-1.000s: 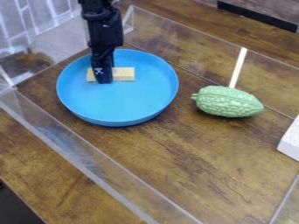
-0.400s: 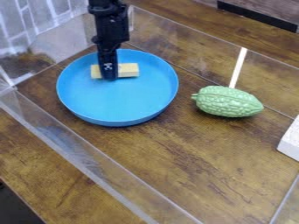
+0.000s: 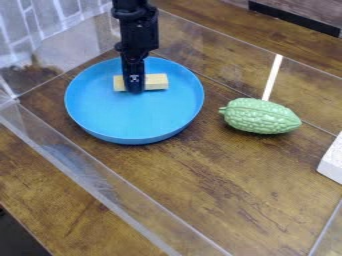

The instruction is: Remove the yellow block from inside the blue tray and put it on the table

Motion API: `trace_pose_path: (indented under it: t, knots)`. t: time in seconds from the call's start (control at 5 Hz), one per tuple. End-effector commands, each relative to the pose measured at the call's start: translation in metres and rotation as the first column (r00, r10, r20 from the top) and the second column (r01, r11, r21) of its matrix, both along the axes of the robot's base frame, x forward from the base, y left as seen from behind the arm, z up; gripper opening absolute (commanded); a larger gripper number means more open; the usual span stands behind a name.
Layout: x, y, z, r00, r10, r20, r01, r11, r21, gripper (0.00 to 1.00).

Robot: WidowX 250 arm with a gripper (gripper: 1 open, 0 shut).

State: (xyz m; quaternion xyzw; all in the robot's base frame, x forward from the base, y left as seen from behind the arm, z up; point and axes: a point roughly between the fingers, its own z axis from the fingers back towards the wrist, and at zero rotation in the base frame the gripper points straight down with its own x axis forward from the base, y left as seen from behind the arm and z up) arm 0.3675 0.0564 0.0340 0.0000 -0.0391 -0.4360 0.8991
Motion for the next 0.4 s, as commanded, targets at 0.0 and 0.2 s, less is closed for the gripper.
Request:
trace_pose_path:
  t: [0.0, 0.2]
  knots:
    - [0.0056, -0.0053, 0.0289, 0.993, -0.062, 0.098, 0.060, 0.998, 0.021, 0.00]
    - [0.0025, -0.0128, 0.0249, 0.994, -0.028, 0.102, 0.026, 0.999, 0.023, 0.00]
